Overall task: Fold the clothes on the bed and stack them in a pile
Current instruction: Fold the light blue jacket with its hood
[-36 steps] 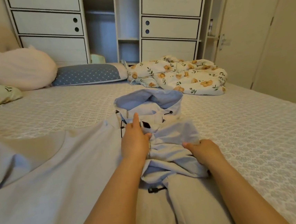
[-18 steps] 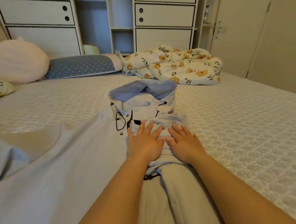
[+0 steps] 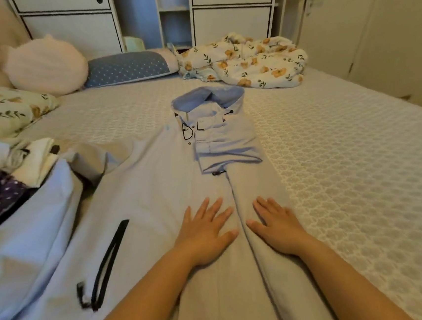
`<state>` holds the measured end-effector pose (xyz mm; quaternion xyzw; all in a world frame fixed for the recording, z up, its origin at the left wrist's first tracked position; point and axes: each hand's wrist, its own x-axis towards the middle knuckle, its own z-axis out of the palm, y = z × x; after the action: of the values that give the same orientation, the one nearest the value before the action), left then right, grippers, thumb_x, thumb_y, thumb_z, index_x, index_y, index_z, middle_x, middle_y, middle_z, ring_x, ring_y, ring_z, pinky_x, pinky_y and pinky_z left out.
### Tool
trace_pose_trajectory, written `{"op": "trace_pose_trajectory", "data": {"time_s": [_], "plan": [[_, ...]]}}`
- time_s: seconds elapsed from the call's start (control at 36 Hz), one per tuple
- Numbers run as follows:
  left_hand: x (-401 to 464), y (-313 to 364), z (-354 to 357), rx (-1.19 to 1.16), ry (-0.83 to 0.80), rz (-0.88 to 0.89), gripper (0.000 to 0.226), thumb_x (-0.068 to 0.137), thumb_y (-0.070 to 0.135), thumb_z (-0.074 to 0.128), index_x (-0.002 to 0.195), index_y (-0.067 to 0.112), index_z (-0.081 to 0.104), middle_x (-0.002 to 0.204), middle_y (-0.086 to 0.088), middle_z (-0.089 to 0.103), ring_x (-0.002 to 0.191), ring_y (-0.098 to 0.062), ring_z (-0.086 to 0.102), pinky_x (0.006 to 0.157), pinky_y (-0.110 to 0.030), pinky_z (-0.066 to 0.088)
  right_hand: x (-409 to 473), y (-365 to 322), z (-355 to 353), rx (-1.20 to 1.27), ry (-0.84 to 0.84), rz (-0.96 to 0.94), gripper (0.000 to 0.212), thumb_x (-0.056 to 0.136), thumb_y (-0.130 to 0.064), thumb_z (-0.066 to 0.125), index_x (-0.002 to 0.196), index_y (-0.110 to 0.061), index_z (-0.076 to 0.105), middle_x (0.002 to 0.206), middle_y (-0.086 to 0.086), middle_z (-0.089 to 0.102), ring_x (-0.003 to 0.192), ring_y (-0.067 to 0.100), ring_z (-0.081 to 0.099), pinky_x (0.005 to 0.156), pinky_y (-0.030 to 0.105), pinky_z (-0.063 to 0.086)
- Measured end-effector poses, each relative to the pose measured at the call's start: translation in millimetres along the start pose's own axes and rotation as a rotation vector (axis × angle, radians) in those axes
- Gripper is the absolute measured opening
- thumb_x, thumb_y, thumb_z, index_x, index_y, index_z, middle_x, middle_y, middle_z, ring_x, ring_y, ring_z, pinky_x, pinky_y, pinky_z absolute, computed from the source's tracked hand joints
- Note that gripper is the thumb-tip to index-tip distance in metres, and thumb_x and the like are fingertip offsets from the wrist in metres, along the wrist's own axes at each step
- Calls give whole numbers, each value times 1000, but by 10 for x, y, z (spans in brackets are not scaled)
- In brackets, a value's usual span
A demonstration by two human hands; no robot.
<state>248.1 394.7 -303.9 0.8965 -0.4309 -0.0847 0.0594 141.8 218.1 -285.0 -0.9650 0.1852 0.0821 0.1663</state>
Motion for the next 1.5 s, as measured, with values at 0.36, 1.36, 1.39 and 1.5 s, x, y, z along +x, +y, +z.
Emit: {"op": "trace_pose_trajectory", "data": {"time_s": [0.36, 1.36, 1.39, 1.5], "plan": [[-1297, 427, 159, -44, -74, 147, 53, 92, 67, 16, 144, 56, 9, 158, 22, -7, 143, -8, -22, 114, -46, -15, -1416, -686, -143, -442, -111, 150, 41, 94, -35, 46, 128, -12, 51, 129, 7, 52, 115, 26, 53, 84, 30, 39], [-1423, 1063, -392, 84, -83, 206, 49, 100, 52, 28, 139, 30, 46, 154, 9, 29, 139, -21, 27, 107, -41, 29, -1653, -151, 187, 459, 329, 295, 72, 85, -30, 59, 147, -26, 23, 134, 11, 50, 113, 31, 53, 84, 33, 42], [-1460, 1105, -412, 105, -175, 220, 61, 96, 62, 24, 141, 27, 44, 153, 8, 31, 143, -21, 19, 113, -45, 19, -1644, -144, 166, 438, 307, 286, 73, 86, -30, 59, 149, -28, 21, 135, 10, 51, 114, 31, 54, 82, 31, 40], [-1617, 1283, -291, 424, -221, 252, 104, 76, 82, 37, 148, 9, 25, 154, -16, 24, 146, -31, -10, 115, -52, -8, -1608, -132, 121, 406, 231, 259, 61, 89, -35, 58, 146, -33, 34, 145, 2, 45, 128, 25, 46, 97, 31, 38]]}}
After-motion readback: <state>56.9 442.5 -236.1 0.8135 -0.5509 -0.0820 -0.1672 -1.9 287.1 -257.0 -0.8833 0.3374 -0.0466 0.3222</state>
